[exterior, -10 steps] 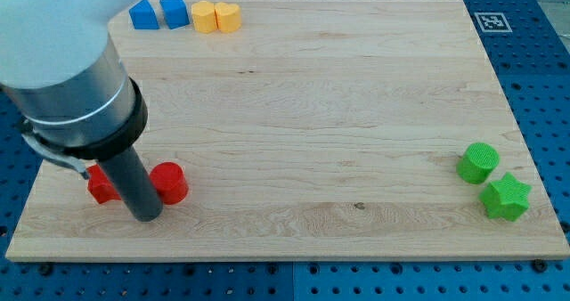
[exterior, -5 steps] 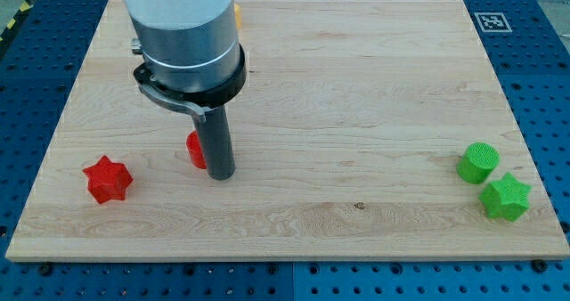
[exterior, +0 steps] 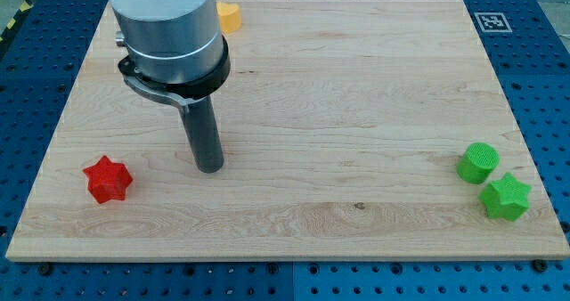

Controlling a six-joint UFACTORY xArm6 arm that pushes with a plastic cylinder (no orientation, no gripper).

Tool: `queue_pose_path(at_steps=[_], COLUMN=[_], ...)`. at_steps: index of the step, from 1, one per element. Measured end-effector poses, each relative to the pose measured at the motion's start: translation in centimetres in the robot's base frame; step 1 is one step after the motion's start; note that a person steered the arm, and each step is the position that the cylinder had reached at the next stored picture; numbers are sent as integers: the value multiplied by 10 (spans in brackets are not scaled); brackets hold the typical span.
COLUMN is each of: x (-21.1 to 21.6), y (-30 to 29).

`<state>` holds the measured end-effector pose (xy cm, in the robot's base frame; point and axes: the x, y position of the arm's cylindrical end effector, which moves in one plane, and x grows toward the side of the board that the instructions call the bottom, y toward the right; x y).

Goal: Push the red circle to the center

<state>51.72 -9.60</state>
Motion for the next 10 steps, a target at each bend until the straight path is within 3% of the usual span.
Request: queue_pose_path(at_steps=[3,6,10], x=[-3,-88,-110], y=[-11,-48,28])
